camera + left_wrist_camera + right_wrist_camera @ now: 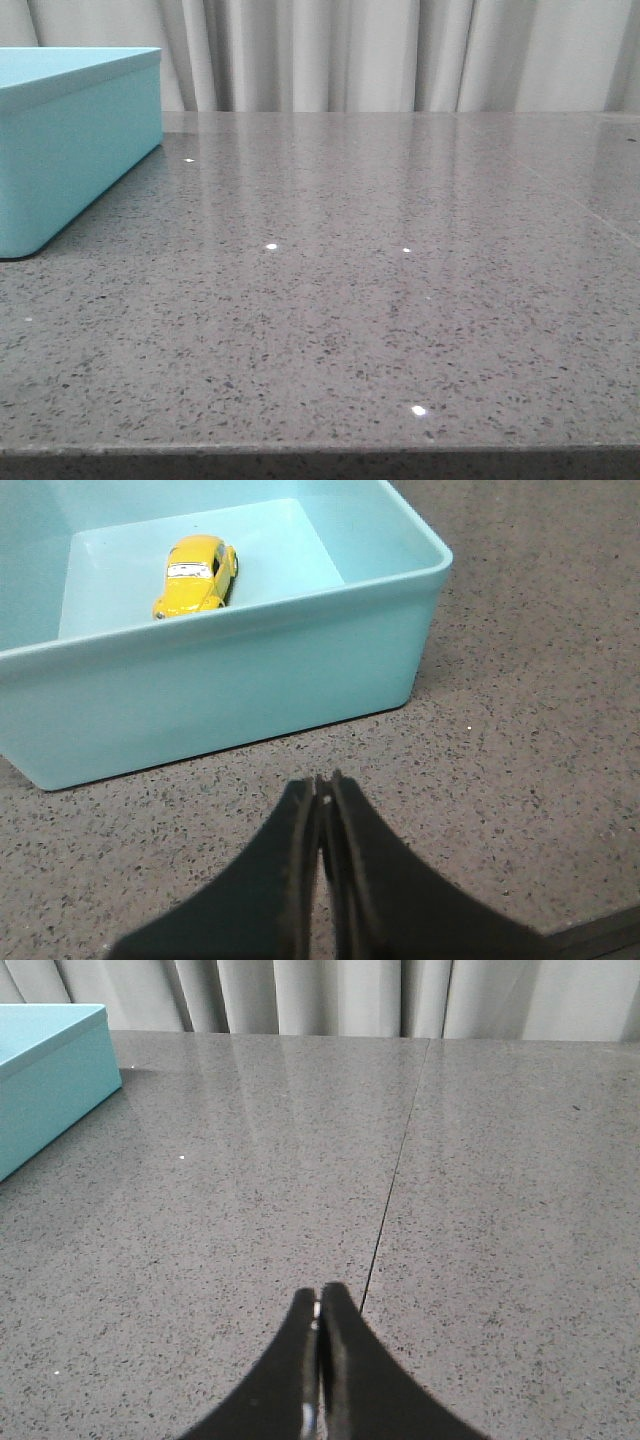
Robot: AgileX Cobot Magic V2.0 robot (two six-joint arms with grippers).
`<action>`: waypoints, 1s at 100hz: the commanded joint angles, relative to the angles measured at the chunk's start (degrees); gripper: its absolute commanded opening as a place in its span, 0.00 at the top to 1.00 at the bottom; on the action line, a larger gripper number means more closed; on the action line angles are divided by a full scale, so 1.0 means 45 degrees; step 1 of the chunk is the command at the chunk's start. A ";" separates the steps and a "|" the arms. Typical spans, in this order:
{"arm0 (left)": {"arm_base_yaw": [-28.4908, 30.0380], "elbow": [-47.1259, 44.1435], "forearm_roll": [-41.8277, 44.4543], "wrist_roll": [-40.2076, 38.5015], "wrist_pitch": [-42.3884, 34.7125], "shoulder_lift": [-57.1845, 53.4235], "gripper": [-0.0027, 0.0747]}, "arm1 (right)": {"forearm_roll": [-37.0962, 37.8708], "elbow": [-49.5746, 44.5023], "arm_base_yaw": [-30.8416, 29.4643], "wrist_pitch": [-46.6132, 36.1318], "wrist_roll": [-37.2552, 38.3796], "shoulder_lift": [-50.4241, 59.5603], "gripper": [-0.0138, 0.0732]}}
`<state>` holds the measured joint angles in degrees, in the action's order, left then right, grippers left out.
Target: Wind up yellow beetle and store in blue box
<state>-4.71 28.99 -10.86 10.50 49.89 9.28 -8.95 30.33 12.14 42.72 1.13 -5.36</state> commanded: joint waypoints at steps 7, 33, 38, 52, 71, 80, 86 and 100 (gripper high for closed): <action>0.0027 0.0289 -0.0270 -0.0089 -0.1002 0.0140 0.99 | 0.0062 0.0293 0.0003 -0.1102 -0.0163 -0.0167 0.92; 0.0047 -0.0362 0.0329 -0.0566 -0.3076 0.0140 0.99 | 0.0062 0.0293 0.0003 -0.1102 -0.0163 -0.0167 0.92; 0.0047 -0.0811 0.0329 -0.0566 -0.4086 0.0140 0.99 | 0.0062 0.0293 0.0003 -0.1102 -0.0163 -0.0167 0.92; 0.0047 -0.2182 0.0329 -0.0566 -0.7429 -0.0052 0.99 | 0.0062 0.0293 0.0003 -0.1102 -0.0163 -0.0167 0.92; 0.0228 -0.4158 0.0819 -0.1283 -1.0311 -0.1075 0.99 | 0.0062 0.0293 0.0003 -0.1102 -0.0163 -0.0167 0.92; 0.0688 -0.5048 0.0819 -0.1546 -1.0971 -0.1582 0.99 | 0.0062 0.0293 0.0003 -0.1102 -0.0163 -0.0167 0.92; 0.0994 -0.5503 0.0819 -0.1638 -1.1086 -0.1909 0.99 | 0.0062 0.0293 0.0003 -0.1102 -0.0163 -0.0167 0.92; 0.1398 -0.6511 0.0853 -0.1855 -1.1302 -0.2564 0.99 | 0.0062 0.0293 0.0003 -0.1102 -0.0163 -0.0167 0.92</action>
<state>0.77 0.31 -7.08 3.30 4.99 -0.28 -8.95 30.33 12.14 42.63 1.03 -5.36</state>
